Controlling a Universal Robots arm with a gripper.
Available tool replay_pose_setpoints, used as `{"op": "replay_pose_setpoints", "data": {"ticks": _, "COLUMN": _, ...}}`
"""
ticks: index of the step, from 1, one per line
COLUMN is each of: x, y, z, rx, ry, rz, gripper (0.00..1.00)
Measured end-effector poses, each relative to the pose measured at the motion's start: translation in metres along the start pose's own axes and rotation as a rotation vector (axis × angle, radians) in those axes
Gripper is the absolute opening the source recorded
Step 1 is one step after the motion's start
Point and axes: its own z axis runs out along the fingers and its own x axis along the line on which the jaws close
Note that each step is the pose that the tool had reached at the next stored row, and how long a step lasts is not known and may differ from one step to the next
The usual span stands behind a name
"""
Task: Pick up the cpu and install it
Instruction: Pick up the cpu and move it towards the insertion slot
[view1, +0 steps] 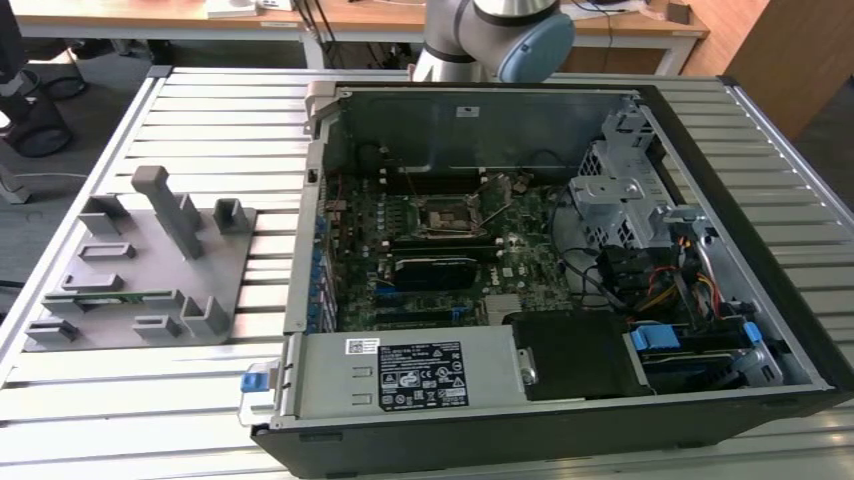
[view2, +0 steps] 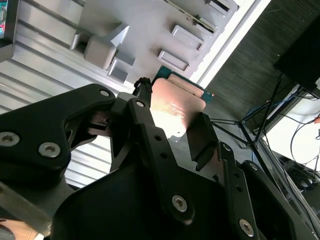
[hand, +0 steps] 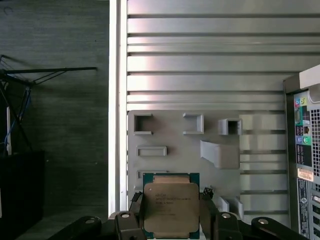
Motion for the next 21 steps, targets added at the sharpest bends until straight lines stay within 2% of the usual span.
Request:
{"op": "replay_pose_setpoints", "data": {"ticks": 15, "x": -0.0306, "y": 0.0006, "z": -0.0001, "rx": 0.0000, "ry": -0.0001, "rz": 0.000, "gripper": 0.53}}
{"op": "replay_pose_setpoints", "data": {"ticks": 21, "x": -0.0403, "y": 0.0009, "z": -0.0001, "rx": 0.0000, "ry": 0.0000, "rz": 0.000, "gripper": 0.53}}
